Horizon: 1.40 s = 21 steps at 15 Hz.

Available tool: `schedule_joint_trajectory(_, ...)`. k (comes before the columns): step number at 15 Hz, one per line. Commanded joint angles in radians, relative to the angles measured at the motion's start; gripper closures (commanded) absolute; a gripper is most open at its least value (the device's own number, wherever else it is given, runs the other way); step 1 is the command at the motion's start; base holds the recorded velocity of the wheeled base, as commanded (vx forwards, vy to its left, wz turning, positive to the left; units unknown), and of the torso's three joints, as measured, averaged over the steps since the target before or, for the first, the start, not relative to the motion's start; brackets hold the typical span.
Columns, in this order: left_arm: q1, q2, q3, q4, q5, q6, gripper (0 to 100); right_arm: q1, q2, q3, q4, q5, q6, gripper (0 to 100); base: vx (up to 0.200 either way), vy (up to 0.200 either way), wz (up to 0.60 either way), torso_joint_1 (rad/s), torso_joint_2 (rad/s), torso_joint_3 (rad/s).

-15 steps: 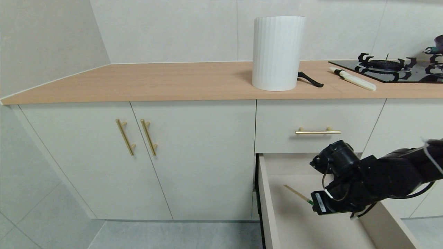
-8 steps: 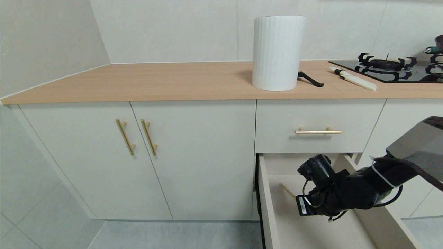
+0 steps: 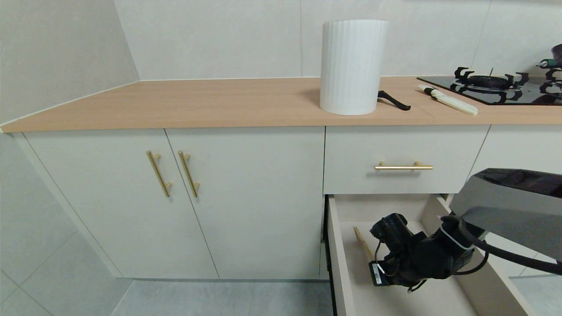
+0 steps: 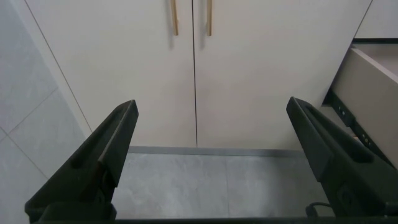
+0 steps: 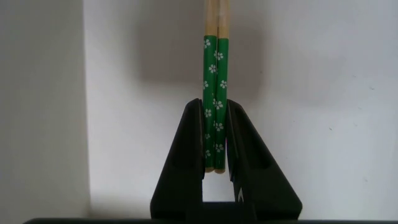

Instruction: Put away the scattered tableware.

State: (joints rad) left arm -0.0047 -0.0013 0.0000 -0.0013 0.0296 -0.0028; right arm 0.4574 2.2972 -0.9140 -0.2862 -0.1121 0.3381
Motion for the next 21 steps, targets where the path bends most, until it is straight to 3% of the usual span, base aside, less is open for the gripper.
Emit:
schedule_joint_trajectory(1,0.002,0.001,0.000,0.000,0.001,0.000,0,0.001,0.044,-0.002,-0.028,-0.001,0.002,100,0.000,0.000,0.00,0.000,0.00,0.000)
schedule_joint_trajectory(7,0.000,0.001,0.000,0.000,0.001,0.000,0,0.004,0.062,-0.011,-0.041,-0.011,0.002,100,0.000,0.000,0.00,0.000,0.00,0.000)
schedule_joint_trajectory(8,0.002,0.001,0.000,0.000,0.000,0.000,0,0.004,0.062,-0.012,-0.041,-0.018,0.002,0,0.000,0.000,0.00,0.000,0.00,0.000)
schedule_joint_trajectory(15,0.000,0.001,0.000,0.000,0.001,0.000,0,0.004,0.034,-0.005,-0.039,-0.023,0.004,0,0.000,0.000,0.00,0.000,0.00,0.000)
schedule_joint_trajectory(19,0.000,0.001,0.000,0.000,0.001,0.000,0,-0.006,-0.232,0.064,-0.022,-0.020,-0.011,0,0.000,0.000,0.00,0.000,0.00,0.000)
schedule_joint_trajectory(21,0.000,0.001,0.000,0.000,0.001,0.000,0,-0.043,-0.415,0.069,0.058,-0.014,-0.027,0,0.000,0.000,0.00,0.000,0.00,0.000)
